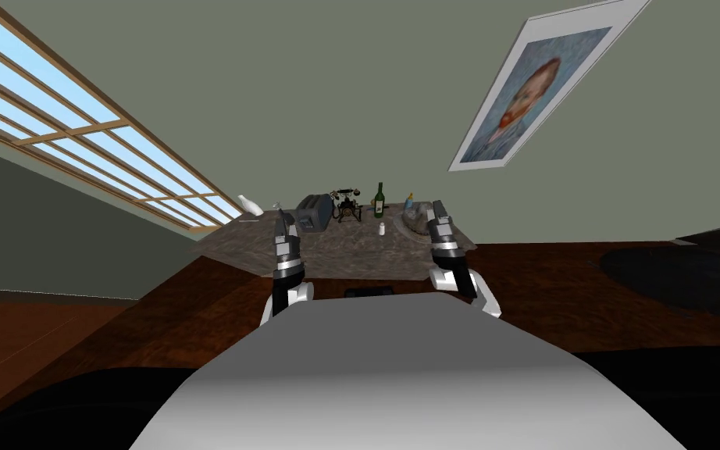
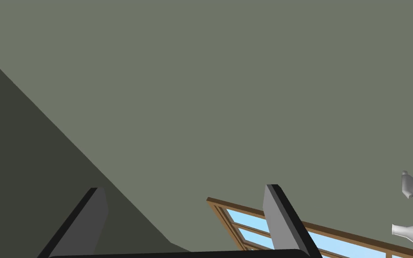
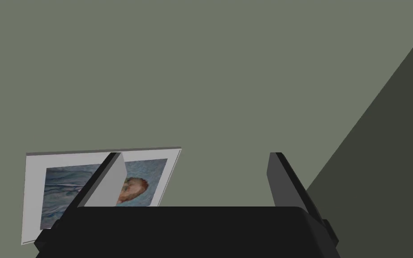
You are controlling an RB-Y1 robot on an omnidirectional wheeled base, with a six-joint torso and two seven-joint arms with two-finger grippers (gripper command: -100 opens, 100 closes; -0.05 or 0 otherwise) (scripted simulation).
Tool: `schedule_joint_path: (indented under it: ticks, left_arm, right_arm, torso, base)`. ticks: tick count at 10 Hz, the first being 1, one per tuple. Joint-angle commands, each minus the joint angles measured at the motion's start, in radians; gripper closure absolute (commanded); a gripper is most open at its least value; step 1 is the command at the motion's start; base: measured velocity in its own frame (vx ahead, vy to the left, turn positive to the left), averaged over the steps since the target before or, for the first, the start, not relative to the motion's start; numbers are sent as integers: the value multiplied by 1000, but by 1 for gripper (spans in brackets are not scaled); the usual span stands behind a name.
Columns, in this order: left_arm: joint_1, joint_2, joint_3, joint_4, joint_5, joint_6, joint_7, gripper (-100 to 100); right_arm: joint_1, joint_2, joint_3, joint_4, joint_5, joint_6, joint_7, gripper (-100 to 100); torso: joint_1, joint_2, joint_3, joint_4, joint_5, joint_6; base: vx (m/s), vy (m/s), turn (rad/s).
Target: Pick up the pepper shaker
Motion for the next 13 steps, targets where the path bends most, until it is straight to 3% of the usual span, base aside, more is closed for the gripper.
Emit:
schedule_joint_path:
  ticks: [1, 9, 10, 13]
  left_arm:
    - [0, 0, 0, 0, 0, 0, 0, 0]
    - [0, 0, 0, 0, 0, 0, 0, 0]
    - [0, 0, 0, 0, 0, 0, 0, 0]
    - [0, 0, 0, 0, 0, 0, 0, 0]
  right_arm:
    - [-17, -1, -2, 37, 21, 10, 29, -100]
    - [-112, -27, -48, 275, 153, 89, 203, -100]
    - [-112, -27, -48, 278, 153, 89, 203, -100]
    - [-149, -46, -57, 367, 211, 137, 262, -100]
  torso:
    - [0, 0, 0, 0, 0, 0]
    - [5, 1, 0, 0, 1, 0]
    - [5, 0, 0, 0, 1, 0]
    - [-1, -1, -1, 0, 0, 0]
  base:
    - [3, 75, -54]
    - [3, 145, -95]
    - [6, 100, -27]
    - [5, 92, -33]
